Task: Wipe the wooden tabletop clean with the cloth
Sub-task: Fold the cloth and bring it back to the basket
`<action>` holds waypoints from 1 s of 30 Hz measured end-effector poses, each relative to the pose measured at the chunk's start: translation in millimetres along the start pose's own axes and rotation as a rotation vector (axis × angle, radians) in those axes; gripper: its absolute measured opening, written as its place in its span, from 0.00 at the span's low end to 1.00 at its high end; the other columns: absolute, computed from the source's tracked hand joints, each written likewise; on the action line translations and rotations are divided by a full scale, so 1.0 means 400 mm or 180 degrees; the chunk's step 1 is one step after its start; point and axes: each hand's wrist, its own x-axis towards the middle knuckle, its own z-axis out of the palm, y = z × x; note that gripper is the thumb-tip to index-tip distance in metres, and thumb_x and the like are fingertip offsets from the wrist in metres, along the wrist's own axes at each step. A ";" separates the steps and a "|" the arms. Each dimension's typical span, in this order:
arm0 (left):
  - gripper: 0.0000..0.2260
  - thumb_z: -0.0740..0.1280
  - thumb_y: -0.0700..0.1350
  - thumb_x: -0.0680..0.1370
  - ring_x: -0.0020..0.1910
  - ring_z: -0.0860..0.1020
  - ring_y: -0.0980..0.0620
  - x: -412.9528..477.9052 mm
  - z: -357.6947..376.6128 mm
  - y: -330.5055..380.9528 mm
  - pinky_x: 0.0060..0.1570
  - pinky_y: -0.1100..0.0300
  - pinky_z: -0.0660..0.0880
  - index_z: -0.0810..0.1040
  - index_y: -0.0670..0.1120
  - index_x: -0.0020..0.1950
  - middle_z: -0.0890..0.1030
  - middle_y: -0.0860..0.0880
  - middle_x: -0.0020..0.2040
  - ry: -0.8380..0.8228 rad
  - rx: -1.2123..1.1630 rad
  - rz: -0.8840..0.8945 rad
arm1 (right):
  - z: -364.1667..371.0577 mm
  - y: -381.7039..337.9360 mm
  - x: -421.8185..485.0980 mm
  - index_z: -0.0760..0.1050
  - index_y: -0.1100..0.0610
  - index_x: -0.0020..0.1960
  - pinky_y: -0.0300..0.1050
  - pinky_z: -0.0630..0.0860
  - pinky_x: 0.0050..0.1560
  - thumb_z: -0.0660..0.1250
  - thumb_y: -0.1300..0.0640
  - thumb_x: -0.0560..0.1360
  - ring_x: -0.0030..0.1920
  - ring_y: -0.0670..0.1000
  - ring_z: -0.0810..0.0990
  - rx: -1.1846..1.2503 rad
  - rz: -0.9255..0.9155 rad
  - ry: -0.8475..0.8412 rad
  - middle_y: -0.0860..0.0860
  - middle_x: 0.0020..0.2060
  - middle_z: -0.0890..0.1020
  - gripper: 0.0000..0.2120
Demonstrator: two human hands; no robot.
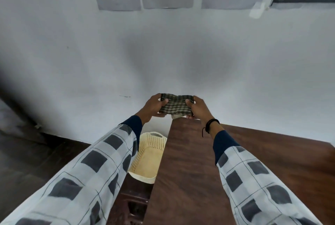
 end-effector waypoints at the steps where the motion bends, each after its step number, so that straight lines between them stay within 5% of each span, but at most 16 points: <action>1: 0.12 0.65 0.46 0.83 0.51 0.82 0.46 0.010 -0.020 -0.022 0.44 0.52 0.83 0.75 0.44 0.66 0.81 0.43 0.57 -0.0071 0.0016 -0.0079 | 0.026 0.013 0.006 0.77 0.57 0.61 0.47 0.80 0.33 0.63 0.54 0.84 0.36 0.53 0.82 0.0035 0.0072 -0.0029 0.53 0.43 0.84 0.10; 5: 0.12 0.65 0.46 0.83 0.59 0.79 0.45 0.039 -0.068 -0.105 0.57 0.47 0.79 0.76 0.42 0.64 0.82 0.44 0.59 -0.0117 -0.0142 -0.0381 | 0.100 0.064 0.030 0.78 0.61 0.61 0.44 0.78 0.31 0.64 0.56 0.84 0.35 0.53 0.81 0.0267 0.0500 -0.0181 0.56 0.41 0.84 0.11; 13: 0.10 0.74 0.39 0.76 0.49 0.84 0.46 0.070 -0.111 -0.238 0.43 0.55 0.82 0.81 0.39 0.57 0.86 0.43 0.51 0.0179 -0.0677 -0.0933 | 0.199 0.163 0.069 0.77 0.65 0.62 0.41 0.80 0.37 0.68 0.62 0.81 0.42 0.51 0.82 0.0546 0.0996 -0.0662 0.58 0.49 0.83 0.11; 19: 0.06 0.72 0.31 0.75 0.46 0.84 0.46 0.169 -0.163 -0.369 0.37 0.59 0.81 0.81 0.38 0.50 0.85 0.41 0.50 0.0172 -0.0322 -0.1212 | 0.321 0.284 0.123 0.76 0.64 0.64 0.50 0.82 0.53 0.68 0.66 0.80 0.50 0.54 0.83 0.0547 0.1412 -0.0455 0.61 0.56 0.83 0.13; 25: 0.07 0.70 0.34 0.78 0.52 0.83 0.42 0.321 -0.217 -0.539 0.49 0.50 0.82 0.79 0.36 0.55 0.83 0.39 0.53 0.0149 0.0252 -0.1438 | 0.502 0.414 0.215 0.76 0.60 0.53 0.48 0.77 0.42 0.60 0.68 0.79 0.43 0.56 0.79 0.0204 0.1810 -0.0005 0.58 0.44 0.80 0.08; 30: 0.04 0.66 0.32 0.78 0.51 0.82 0.40 0.400 -0.216 -0.678 0.53 0.44 0.81 0.78 0.38 0.51 0.82 0.36 0.54 -0.0030 0.0714 -0.1594 | 0.607 0.544 0.265 0.66 0.54 0.58 0.49 0.71 0.43 0.55 0.67 0.78 0.45 0.56 0.75 0.0195 0.2385 0.0311 0.59 0.48 0.77 0.12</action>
